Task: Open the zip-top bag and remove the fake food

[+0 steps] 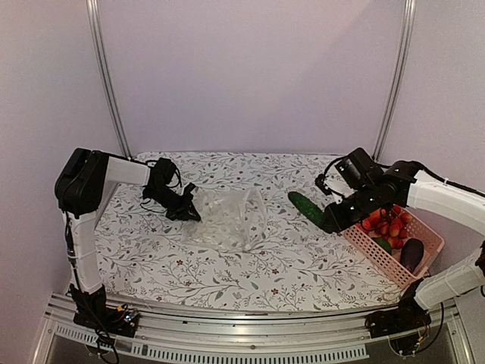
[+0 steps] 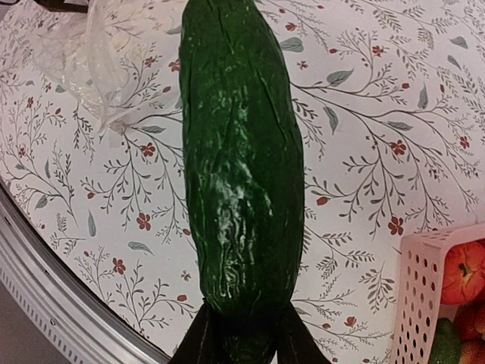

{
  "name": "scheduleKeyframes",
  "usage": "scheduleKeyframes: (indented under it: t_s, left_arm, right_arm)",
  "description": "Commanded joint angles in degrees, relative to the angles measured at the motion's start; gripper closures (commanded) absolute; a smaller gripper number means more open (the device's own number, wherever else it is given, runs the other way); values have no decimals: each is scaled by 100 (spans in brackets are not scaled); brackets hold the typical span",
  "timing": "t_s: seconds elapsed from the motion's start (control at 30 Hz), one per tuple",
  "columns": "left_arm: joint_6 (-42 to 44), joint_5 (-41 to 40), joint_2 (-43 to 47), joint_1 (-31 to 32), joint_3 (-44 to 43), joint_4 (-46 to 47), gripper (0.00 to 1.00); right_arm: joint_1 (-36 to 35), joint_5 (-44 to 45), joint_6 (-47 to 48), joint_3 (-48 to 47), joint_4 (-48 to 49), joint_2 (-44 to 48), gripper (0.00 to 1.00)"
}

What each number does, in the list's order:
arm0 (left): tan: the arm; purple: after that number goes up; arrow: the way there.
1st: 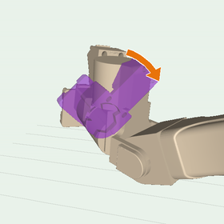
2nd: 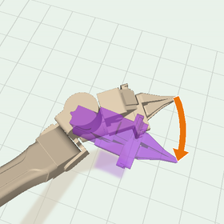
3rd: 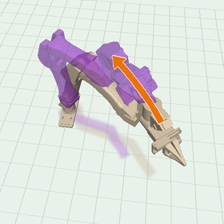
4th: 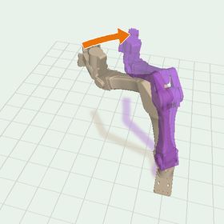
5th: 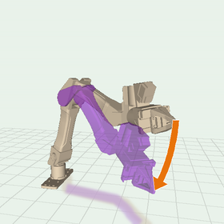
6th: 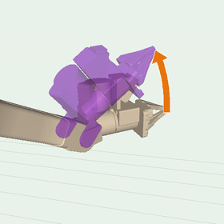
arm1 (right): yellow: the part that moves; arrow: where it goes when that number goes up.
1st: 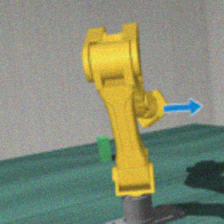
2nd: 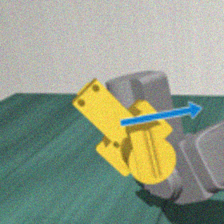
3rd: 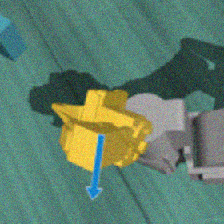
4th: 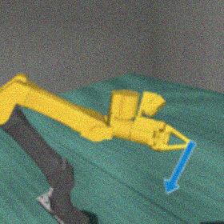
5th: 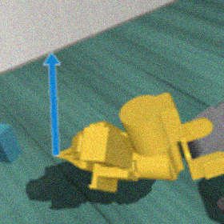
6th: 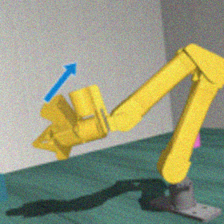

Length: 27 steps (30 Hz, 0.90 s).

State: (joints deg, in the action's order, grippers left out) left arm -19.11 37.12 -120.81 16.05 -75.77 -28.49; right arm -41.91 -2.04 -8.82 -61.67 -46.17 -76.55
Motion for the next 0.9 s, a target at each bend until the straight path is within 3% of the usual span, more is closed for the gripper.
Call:
scheduleKeyframes:
  t_s: [0.0,0.23,0.63,0.77,0.87]
  left_arm:
    - [1,20,-169,-50,-150,-115,100]
    - [89,44,-250,-50,-289,-249,100]
    - [106,148,-465,-48,-519,-345,100]
    - [100,180,-504,-55,-562,-359,100]
    - [97,189,-522,-50,-570,-375,100]
  right_arm:
    - [522,147,-676,76,-613,531,96]
    - [1113,342,-1895,353,-781,1090,100]
    - [1199,920,-3996,1222,-1400,2516,100]
    - [1346,1129,-4386,1239,-1238,2505,100]
    - [1757,805,-4276,1196,-806,2190,100]
